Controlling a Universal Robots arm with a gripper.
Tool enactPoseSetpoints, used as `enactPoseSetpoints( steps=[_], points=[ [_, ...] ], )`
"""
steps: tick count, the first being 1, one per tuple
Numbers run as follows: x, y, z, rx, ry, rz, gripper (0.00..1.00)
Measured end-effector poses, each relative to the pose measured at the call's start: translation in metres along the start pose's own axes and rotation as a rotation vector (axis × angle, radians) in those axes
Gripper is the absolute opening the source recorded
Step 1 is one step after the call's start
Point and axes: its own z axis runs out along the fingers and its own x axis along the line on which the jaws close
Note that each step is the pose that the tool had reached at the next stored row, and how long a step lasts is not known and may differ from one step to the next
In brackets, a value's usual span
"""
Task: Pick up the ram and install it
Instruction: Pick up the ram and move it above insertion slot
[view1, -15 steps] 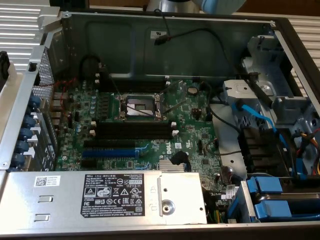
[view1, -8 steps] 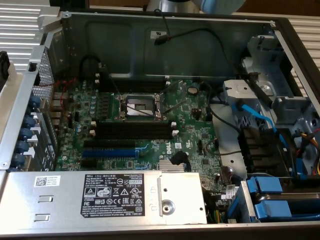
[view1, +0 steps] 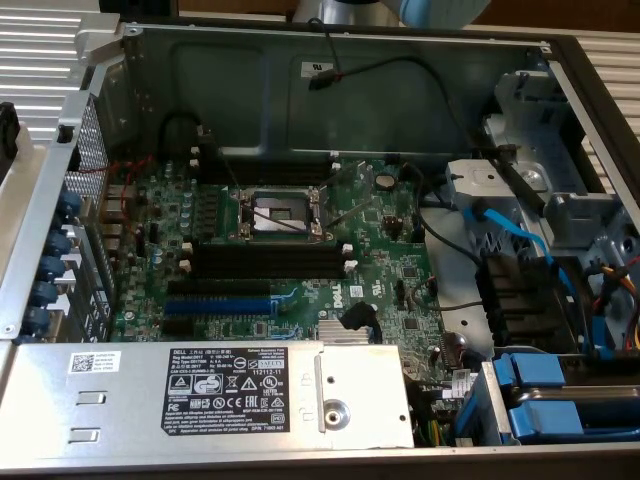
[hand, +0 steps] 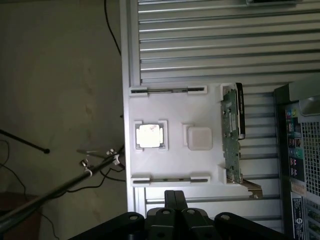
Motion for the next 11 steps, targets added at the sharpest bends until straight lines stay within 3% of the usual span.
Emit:
enactPoseSetpoints(
  steps=[9, 11],
  points=[
    [0.0000, 0.0000, 0.0000, -0.0005, 0.0000, 0.000, 0.10],
    [0.0001, -0.0001, 0.0000, 0.0001, 0.0024, -0.051, 0.10]
  ],
)
